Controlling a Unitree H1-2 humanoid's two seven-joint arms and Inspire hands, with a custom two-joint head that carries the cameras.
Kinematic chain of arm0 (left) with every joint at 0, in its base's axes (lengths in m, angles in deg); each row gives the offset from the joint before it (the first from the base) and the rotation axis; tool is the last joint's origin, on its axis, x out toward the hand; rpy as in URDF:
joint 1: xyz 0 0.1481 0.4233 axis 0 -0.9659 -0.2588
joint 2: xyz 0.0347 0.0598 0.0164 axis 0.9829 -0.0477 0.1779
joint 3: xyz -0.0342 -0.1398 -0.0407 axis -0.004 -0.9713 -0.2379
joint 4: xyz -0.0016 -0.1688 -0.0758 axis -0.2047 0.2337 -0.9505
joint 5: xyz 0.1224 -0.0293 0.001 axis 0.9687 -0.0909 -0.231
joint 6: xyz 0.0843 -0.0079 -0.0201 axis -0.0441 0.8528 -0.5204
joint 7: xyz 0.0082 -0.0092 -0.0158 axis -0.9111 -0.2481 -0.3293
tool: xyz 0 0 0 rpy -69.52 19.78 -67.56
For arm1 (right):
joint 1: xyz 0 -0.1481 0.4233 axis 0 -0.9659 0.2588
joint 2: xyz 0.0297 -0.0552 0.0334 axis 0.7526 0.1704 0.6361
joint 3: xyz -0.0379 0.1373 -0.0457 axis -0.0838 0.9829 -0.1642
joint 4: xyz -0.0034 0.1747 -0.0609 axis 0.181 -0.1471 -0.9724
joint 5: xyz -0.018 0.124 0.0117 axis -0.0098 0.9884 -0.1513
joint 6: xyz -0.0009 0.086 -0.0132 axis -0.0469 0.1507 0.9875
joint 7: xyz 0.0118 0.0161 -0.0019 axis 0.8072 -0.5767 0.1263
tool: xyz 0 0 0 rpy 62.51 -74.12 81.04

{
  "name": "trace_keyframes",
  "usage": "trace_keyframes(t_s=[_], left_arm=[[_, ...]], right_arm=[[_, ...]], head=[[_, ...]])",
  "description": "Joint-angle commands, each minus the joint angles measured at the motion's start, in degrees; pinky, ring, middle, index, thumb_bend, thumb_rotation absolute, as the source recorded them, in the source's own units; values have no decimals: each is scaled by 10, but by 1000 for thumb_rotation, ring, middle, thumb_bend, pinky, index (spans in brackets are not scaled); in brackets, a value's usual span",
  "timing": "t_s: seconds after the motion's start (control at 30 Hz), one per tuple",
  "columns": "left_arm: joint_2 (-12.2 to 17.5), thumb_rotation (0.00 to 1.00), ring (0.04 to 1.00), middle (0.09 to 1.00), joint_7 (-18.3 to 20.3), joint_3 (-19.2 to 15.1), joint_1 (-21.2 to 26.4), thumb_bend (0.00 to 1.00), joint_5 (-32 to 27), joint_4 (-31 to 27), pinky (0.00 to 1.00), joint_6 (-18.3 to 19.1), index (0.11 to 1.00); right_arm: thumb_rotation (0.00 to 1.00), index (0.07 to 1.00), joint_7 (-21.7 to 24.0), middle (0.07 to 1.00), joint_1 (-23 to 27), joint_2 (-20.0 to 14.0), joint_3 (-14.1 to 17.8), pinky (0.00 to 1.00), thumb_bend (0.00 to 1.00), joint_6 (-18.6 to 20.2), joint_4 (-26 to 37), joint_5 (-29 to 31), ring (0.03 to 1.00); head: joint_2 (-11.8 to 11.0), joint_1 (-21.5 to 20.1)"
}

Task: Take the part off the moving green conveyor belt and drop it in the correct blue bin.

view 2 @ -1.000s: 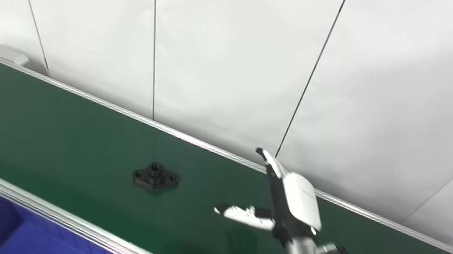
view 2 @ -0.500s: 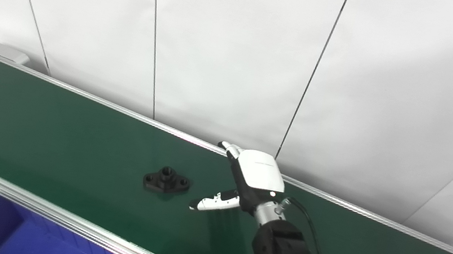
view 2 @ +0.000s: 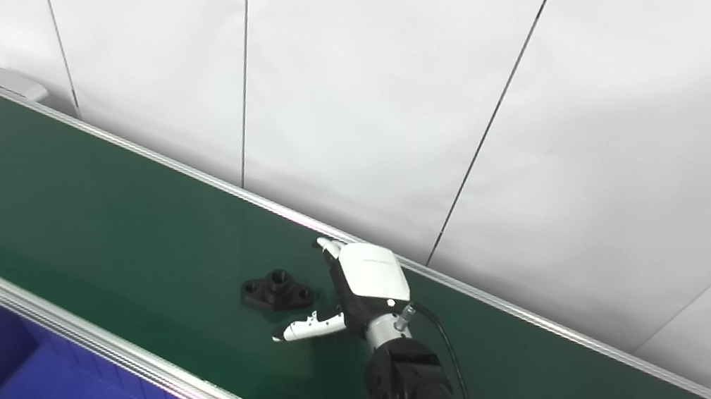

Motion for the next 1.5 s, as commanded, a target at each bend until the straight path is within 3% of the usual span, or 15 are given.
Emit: trace_keyframes(t_s=[0.0,0.3,0.37,0.4,0.43,0.5,0.6,0.63,0.7,0.93,1.47], left_arm=[[-84,893,986,1000,-15,77,-37,662,14,-15,975,-21,1000],[-91,874,985,1000,-21,95,-45,600,16,-17,998,-31,1000],[-93,884,973,1000,-23,99,-49,566,18,-20,993,-32,1000],[-93,874,970,1000,-24,101,-51,552,18,-21,998,-31,1000],[-93,873,969,1000,-25,103,-53,550,17,-22,999,-31,1000],[-93,872,964,1000,-29,104,-54,544,21,-22,995,-33,1000],[-94,873,960,1000,-29,107,-57,546,22,-27,992,-28,1000],[-94,859,960,1000,-28,108,-58,546,19,-29,998,-27,1000],[-95,841,964,1000,-24,112,-62,556,12,-34,1000,-20,1000],[-93,813,970,1000,-22,114,-66,585,7,-38,996,-15,1000],[-85,785,959,1000,-14,106,-55,568,-1,-38,983,-10,1000]], right_arm=[[573,873,-21,876,31,17,6,732,1000,-5,-1,9,835],[615,867,-38,850,32,38,-18,659,1000,-12,-43,4,793],[567,838,-50,799,29,42,-23,598,997,-11,-55,3,723],[524,788,-61,714,28,44,-24,514,955,-12,-65,3,621],[519,781,-75,702,26,47,-24,503,948,-14,-77,5,607],[444,692,-102,545,25,52,-20,343,801,-19,-100,11,432],[358,589,-135,424,22,60,-18,235,680,-29,-131,22,308],[221,517,-145,354,21,62,-19,189,565,-32,-138,24,250],[154,487,-176,272,13,66,-22,131,519,-40,-146,27,182],[134,487,-215,225,0,76,-45,87,510,-25,-156,23,138],[140,481,-215,225,0,60,-58,93,513,-15,-146,24,143]], head=[[1,4],[9,21],[11,25],[11,27],[12,28],[12,28],[14,32],[14,32],[16,34],[22,29],[26,12]])
